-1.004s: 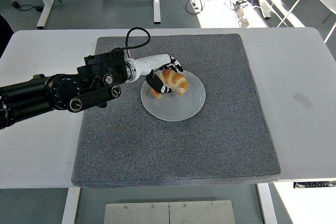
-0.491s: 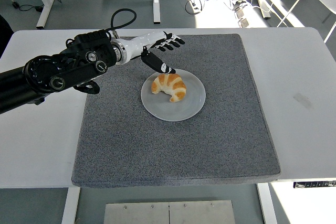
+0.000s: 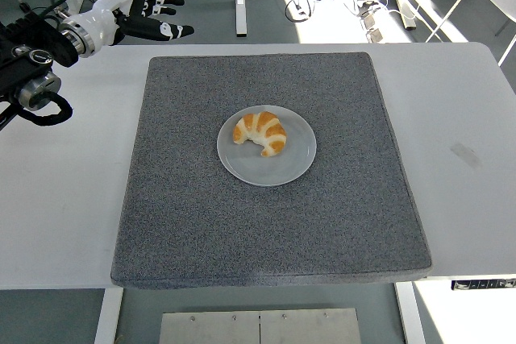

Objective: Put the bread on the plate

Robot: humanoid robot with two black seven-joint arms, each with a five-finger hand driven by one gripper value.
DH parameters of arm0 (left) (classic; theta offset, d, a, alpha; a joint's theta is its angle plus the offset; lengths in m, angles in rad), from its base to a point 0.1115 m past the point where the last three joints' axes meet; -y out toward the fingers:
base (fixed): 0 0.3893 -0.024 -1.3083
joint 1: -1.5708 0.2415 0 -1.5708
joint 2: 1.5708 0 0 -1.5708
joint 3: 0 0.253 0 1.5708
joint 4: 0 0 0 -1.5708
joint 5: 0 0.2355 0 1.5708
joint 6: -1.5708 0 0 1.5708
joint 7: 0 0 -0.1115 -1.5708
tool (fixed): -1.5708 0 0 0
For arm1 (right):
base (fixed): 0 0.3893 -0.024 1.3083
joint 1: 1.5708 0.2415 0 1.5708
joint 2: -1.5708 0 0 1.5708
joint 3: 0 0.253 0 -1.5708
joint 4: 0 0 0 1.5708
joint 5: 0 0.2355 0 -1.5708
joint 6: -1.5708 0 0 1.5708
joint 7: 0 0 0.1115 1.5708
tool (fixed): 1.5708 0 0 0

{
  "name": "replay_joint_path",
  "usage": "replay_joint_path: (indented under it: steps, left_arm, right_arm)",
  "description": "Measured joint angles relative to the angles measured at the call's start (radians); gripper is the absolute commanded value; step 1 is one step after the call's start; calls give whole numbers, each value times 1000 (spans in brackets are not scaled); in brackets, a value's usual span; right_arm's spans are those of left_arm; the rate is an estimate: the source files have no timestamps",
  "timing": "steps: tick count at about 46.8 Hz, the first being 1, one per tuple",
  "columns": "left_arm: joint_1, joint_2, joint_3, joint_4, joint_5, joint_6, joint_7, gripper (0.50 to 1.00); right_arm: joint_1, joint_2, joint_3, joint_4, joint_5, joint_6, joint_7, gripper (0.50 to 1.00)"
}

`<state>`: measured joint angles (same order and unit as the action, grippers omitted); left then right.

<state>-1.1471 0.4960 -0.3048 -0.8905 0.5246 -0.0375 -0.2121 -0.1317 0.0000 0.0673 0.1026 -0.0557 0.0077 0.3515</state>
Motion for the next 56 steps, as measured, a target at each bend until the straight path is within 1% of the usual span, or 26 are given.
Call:
replay_joint_path:
  steps: [6, 8, 12, 18, 21, 27, 32, 34, 37, 43, 47, 56]
  left_arm:
    - [73, 23, -102, 10, 0, 8, -23, 816]
    - [101, 25, -135, 12, 1, 12, -31, 805]
    - [153, 25, -181, 14, 3, 35, -58, 799]
    - [224, 20, -203, 20, 1, 102, -149, 792]
    - [251, 16, -214, 34, -9, 124, -178, 792]
    - [287, 8, -243, 68, -90, 129, -221, 792]
    - [294, -11, -249, 131, -167, 129, -286, 792]
    - [294, -26, -250, 155, -190, 128, -302, 792]
    - [294, -54, -250, 193, -214, 127, -315, 793]
    - [294, -110, -250, 250, -228, 127, -317, 793]
    - [294, -150, -251, 268, -238, 127, -324, 793]
    - [296, -207, -254, 290, -270, 128, -338, 793]
  right_arm:
    - [0, 0, 0, 0, -1, 0, 0, 1000]
    - [0, 0, 0, 0, -1, 0, 0, 1000]
    - [0, 0, 0, 0, -1, 0, 0, 1000]
    - [0, 0, 0, 0, 0, 0, 0, 1000]
    - [0, 0, 0, 0, 0, 0, 0, 1000]
    - [0, 0, 0, 0, 0, 0, 0, 1000]
    - [0, 0, 0, 0, 0, 0, 0, 1000]
    - [0, 0, 0, 0, 0, 0, 0, 1000]
    - [0, 0, 0, 0, 0, 0, 0, 1000]
    - [0, 0, 2, 9, 0, 2, 0, 1000]
    - [0, 0, 5, 11, 0, 4, 0, 1000]
    - [0, 0, 7, 11, 0, 4, 0, 1000]
